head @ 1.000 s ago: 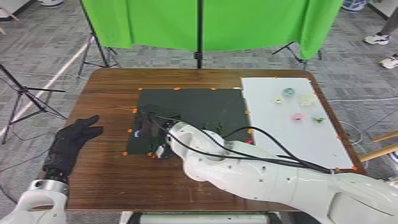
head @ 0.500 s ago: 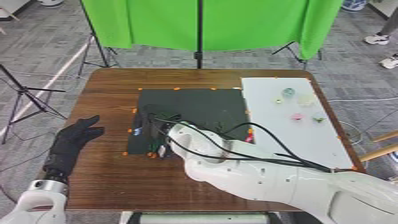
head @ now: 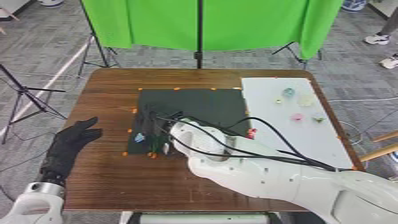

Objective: Arrange flowers

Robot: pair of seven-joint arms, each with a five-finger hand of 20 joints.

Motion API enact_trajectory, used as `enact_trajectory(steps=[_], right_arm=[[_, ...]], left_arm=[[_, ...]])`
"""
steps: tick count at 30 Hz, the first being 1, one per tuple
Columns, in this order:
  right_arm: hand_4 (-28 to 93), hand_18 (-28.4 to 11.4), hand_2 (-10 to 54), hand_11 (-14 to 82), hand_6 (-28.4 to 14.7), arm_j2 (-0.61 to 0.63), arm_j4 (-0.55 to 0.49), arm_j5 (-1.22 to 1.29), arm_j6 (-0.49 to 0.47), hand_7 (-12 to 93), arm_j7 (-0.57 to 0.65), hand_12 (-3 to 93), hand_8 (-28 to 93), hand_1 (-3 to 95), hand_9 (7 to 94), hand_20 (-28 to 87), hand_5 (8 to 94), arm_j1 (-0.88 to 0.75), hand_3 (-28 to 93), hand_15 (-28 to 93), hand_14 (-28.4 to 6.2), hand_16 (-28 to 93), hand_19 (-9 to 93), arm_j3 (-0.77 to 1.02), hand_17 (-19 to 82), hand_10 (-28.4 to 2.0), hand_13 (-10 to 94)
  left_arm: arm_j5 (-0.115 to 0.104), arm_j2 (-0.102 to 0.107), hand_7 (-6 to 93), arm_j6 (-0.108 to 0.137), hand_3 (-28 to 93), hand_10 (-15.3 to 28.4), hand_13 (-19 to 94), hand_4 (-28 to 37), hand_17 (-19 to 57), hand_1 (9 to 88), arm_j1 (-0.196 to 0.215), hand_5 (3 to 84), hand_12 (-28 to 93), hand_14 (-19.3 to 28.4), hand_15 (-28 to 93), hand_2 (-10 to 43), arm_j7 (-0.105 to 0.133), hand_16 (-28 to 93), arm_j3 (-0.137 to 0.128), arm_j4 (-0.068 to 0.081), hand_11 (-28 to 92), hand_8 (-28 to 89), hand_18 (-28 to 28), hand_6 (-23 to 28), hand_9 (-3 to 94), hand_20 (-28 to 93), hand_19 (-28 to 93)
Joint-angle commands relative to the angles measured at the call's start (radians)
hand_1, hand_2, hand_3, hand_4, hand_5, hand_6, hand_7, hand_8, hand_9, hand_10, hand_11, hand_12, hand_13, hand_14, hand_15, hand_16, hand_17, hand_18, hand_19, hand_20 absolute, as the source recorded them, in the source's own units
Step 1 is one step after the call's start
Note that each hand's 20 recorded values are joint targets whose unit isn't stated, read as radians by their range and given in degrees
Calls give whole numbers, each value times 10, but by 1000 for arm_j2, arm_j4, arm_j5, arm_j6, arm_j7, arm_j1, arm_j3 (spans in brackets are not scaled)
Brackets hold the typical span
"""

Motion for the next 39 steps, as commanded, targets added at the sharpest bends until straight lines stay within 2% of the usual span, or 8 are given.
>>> enact_trajectory(steps=[1, 7, 8, 12, 16, 24, 30, 39], right_arm=[[-156, -131, -95, 169, 31, 177, -227, -59, 64, 199, 66, 203, -114, 450, 723, 600, 597, 30, 682, 628, 1, 328, 932, 117, 661, -129, 918], [-146, -150, -95, 159, 18, 365, -384, -72, 48, 177, 93, 205, -102, 405, 700, 606, 579, -75, 673, 646, -18, 333, 932, 391, 616, -141, 877], [-144, -153, -95, 154, 10, 395, -406, -81, 22, 165, 103, 206, -99, 378, 692, 606, 570, -112, 671, 648, -22, 334, 932, 444, 609, -154, 870], [-136, -166, -95, 142, 11, 489, -460, -84, -73, 143, 172, 212, -92, 332, 681, 604, 579, -248, 651, 656, -40, 334, 932, 642, 585, -168, 845], [-125, -173, -95, 133, 5, 539, -455, -90, -175, 127, 234, 216, -89, 309, 675, 599, 579, -368, 630, 659, -52, 331, 932, 781, 575, -179, 835], [-111, -177, -95, 135, -2, 596, -401, -82, -261, 113, 291, 222, -79, 308, 681, 594, 574, -563, 617, 664, -57, 323, 932, 909, 573, -182, 833], [-105, -180, -95, 147, 7, 594, -362, -64, -272, 131, 311, 221, -85, 323, 719, 586, 611, -630, 613, 661, -60, 317, 932, 946, 574, -174, 840], [-108, -178, -95, 154, 11, 582, -284, -94, -240, 138, 318, 219, -89, 335, 727, 586, 607, -636, 631, 660, -51, 314, 932, 914, 587, -167, 853]], left_arm=[[10, -16, 84, 3, 625, 163, 376, -283, 46, 226, 47, 456, 94, 191, 174, 183, -20, -32, -31, -21, 206, -57, 151, 74, 483, 104, 143], [31, -19, 83, 9, 625, 163, 378, -283, 43, 224, 68, 456, 94, 191, 173, 168, -29, -31, -47, -34, 204, -56, 160, 73, 483, 109, 160], [27, -19, 83, 11, 625, 163, 379, -283, 42, 224, 72, 456, 94, 191, 175, 165, -31, -30, -48, -36, 204, -56, 159, 73, 483, 109, 162], [30, -21, 82, 8, 623, 163, 381, -283, 43, 224, 78, 456, 94, 193, 178, 160, -33, -31, -55, -40, 204, -57, 157, 73, 484, 109, 163], [41, -27, 83, 6, 624, 163, 381, -283, 44, 226, 84, 456, 94, 193, 179, 157, -39, -31, -58, -44, 203, -56, 156, 72, 484, 109, 162], [46, -33, 84, -3, 620, 163, 380, -283, 45, 227, 88, 457, 94, 194, 179, 159, -44, -32, -59, -46, 202, -57, 153, 72, 484, 111, 162], [44, -36, 83, -5, 615, 163, 380, -283, 46, 230, 98, 457, 95, 196, 181, 162, -45, -32, -67, -51, 202, -57, 152, 73, 484, 112, 160], [48, -39, 83, -29, 618, 162, 379, -283, 46, 228, 90, 457, 95, 197, 179, 161, -53, -32, -63, -47, 200, -57, 151, 73, 483, 113, 159]])
